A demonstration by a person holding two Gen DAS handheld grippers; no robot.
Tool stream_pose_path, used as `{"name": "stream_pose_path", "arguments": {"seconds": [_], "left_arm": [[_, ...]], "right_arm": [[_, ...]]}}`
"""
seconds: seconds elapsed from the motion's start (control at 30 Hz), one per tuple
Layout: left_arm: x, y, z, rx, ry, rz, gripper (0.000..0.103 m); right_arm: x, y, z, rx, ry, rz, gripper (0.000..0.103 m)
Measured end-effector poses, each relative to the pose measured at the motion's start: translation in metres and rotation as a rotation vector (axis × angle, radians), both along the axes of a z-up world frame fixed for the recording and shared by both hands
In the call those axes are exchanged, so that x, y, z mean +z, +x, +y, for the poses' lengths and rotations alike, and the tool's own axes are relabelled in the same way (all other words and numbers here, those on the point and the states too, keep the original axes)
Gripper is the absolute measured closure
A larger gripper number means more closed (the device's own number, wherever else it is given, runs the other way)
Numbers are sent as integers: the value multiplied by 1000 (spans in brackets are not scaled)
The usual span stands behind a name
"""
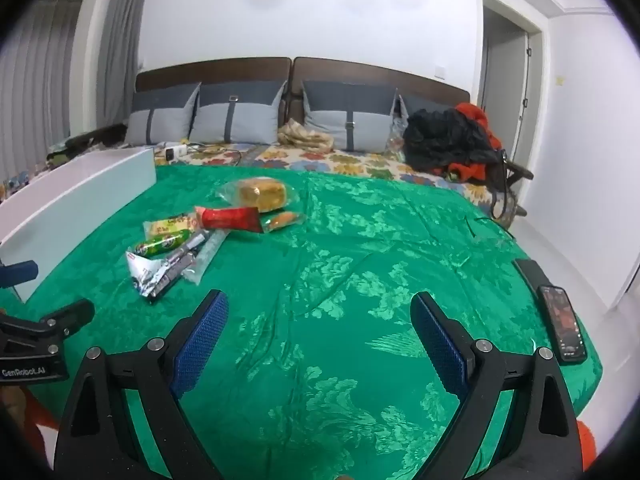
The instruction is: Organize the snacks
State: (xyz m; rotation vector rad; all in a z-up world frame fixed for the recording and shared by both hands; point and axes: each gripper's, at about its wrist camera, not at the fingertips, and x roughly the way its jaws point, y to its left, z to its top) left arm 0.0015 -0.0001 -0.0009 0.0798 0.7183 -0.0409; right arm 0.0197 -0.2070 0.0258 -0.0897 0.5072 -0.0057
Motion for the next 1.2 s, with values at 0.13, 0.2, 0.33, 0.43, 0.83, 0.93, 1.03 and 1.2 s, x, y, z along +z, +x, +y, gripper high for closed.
{"name": "stream_pose_path", "arguments": {"seconds": [0.13,0.2,0.33,0.43,0.83,0.93,1.03,1.2], "left_arm": [[-1,-1,10,9,-35,-10,0],[-1,-2,9,14,-13,-15,0],[-2,-6,11,22,-11,-20,0],[-3,-5,11,24,-11,-16,0],[-12,0,9,19,-11,1,0],[-12,-1,9,16,-14,-5,0],[-11,-2,10,15,-19,-8,0],[-8,-2,13,18,-27,-11,0]], "right_arm": [[-2,3,-1,14,-4,22,8],[0,-1,8,29,-29,9,8],[1,-2,19,53,-44,11,8],[-5,-5,19,72,-49,3,9],[-9,-4,21,81,-43,0,9],[-7,-6,20,78,-42,-13,8],[-5,-7,20,78,-39,-20,8],[-3,-9,24,85,-46,-29,8]]}}
